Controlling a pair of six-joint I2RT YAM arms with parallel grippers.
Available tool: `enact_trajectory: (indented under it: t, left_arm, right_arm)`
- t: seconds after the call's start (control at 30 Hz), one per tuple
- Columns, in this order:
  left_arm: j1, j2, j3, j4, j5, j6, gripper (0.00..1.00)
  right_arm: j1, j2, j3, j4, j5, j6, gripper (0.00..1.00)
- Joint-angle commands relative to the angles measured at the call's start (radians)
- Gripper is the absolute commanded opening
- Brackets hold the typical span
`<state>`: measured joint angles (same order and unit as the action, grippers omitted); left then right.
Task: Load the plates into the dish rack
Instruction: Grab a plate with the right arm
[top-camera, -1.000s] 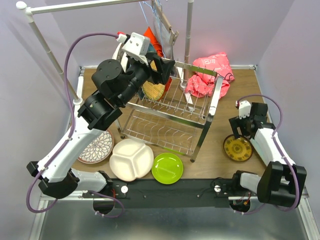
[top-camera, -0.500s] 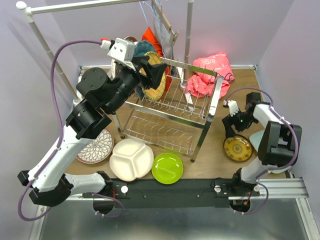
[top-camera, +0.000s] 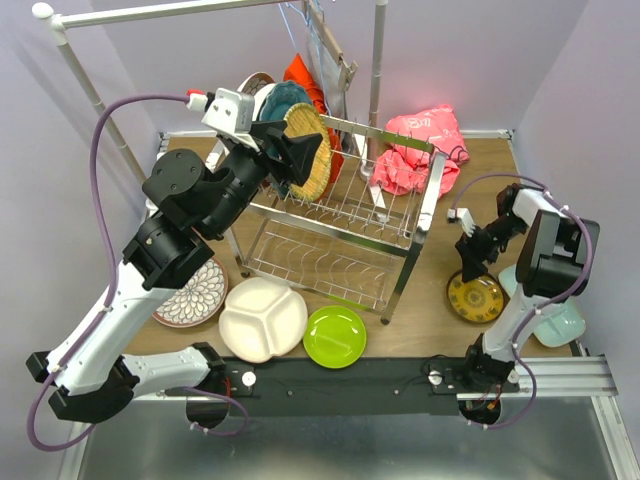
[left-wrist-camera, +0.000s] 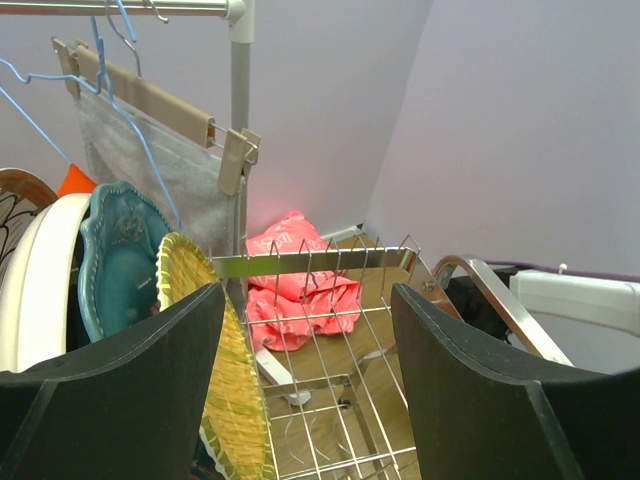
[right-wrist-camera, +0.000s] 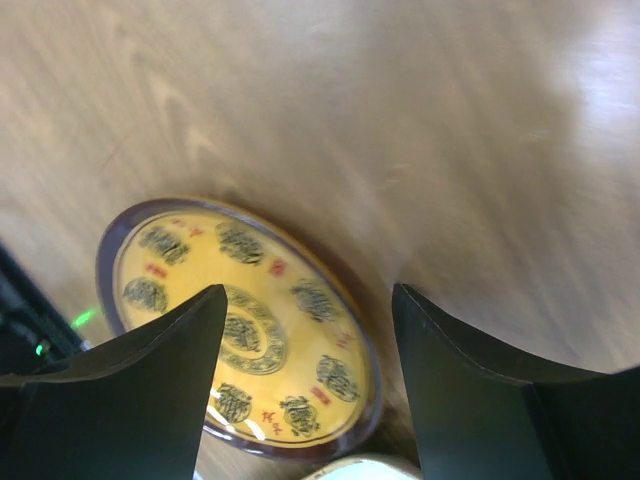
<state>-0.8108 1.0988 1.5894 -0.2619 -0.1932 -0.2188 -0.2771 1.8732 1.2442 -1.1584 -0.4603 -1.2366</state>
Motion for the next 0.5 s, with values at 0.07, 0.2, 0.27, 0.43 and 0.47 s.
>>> enact_trajectory:
  t: [0.07, 0.2, 0.27, 0.43, 0.47]
  left_arm:
    - [0.005, 0.01, 0.03, 0.007, -0.029, -0.001, 0.77]
    - [0.007, 0.012, 0.047, 0.003, -0.031, -0.002, 0.77]
    - [0.005, 0.016, 0.055, -0.007, -0.032, -0.004, 0.77]
    - [0.006, 0.022, 0.078, -0.019, -0.035, -0.005, 0.77]
    - [0.005, 0.024, 0.081, -0.02, -0.035, -0.007, 0.77]
  right_arm:
    - [-0.004, 0.075, 0.04, -0.136, 0.015, -0.201, 0.67]
    - [-0.008, 0.118, 0.043, -0.132, 0.052, -0.219, 0.61]
    - [-0.01, 0.125, 0.041, -0.112, 0.058, -0.216, 0.59]
    - [-0.016, 0.123, 0.018, -0.051, 0.049, -0.218, 0.49]
    - [-0.016, 0.121, 0.012, -0.04, 0.045, -0.219, 0.46]
